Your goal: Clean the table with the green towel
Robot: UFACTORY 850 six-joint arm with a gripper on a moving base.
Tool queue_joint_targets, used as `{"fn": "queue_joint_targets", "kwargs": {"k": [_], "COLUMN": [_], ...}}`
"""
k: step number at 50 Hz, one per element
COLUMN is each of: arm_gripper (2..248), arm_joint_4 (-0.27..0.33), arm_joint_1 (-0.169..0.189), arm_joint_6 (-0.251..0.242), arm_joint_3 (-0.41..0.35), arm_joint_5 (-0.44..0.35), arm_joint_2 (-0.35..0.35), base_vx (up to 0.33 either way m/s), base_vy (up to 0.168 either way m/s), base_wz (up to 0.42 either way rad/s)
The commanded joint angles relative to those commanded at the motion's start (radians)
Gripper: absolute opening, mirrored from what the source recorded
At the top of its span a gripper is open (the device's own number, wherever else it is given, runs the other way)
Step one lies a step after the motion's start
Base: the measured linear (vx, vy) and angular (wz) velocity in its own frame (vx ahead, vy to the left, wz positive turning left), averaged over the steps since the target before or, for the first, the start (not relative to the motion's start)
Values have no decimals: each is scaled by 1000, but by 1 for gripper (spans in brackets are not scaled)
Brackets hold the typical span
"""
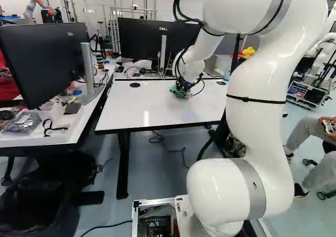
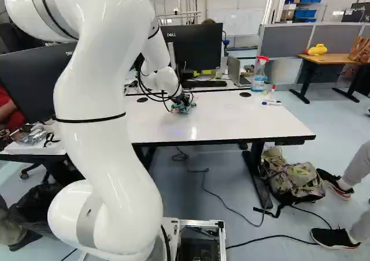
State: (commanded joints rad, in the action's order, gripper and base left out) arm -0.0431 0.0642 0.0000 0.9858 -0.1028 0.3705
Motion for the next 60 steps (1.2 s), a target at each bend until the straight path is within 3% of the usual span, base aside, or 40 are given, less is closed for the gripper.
{"fn": "queue_joint_targets", "kwargs": {"k": [21,60], "arm_gripper": [61,61], "arm_joint_4": [0,0], "arm_joint_1": [22,88], "arm_joint_6": [0,0], "arm_joint_3": [31,230], "arm_joint_5": [0,0], "arm_joint_2": [25,176], "base_vx": [0,0], "base_vy": [0,0], "base_wz": [0,0]}}
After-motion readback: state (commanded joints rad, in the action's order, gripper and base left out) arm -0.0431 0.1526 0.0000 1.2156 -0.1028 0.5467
